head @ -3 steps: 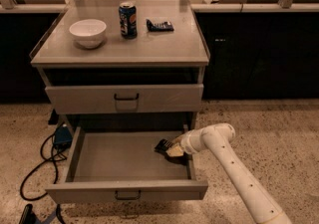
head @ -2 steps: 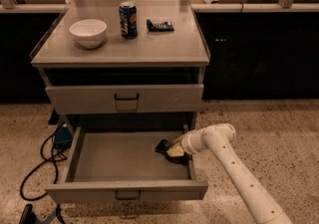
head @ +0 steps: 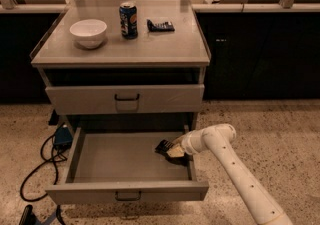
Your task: Place rxbar chocolate into middle drawer
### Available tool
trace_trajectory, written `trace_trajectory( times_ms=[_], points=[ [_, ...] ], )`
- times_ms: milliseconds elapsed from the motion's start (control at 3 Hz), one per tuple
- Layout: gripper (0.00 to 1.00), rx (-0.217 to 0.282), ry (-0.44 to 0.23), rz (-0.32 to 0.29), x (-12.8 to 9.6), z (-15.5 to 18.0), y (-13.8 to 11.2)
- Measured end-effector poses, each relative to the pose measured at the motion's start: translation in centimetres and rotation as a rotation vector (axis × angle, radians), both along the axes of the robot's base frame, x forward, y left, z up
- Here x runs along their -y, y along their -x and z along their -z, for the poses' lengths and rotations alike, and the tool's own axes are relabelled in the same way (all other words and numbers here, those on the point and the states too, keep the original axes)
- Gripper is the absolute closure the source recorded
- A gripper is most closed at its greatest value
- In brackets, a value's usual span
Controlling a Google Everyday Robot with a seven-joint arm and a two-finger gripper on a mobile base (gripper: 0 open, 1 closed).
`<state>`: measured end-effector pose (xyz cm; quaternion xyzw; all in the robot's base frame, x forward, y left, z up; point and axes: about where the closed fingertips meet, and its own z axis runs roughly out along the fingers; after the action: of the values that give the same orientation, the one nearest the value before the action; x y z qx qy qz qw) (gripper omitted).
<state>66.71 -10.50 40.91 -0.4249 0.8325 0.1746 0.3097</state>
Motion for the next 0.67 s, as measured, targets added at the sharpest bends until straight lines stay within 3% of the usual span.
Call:
trace_trajectory(
  times_ms=[667],
  points=[
    [0.11, 0.000, 0.000, 0.000, 0.00, 0.01, 0.00]
  ],
)
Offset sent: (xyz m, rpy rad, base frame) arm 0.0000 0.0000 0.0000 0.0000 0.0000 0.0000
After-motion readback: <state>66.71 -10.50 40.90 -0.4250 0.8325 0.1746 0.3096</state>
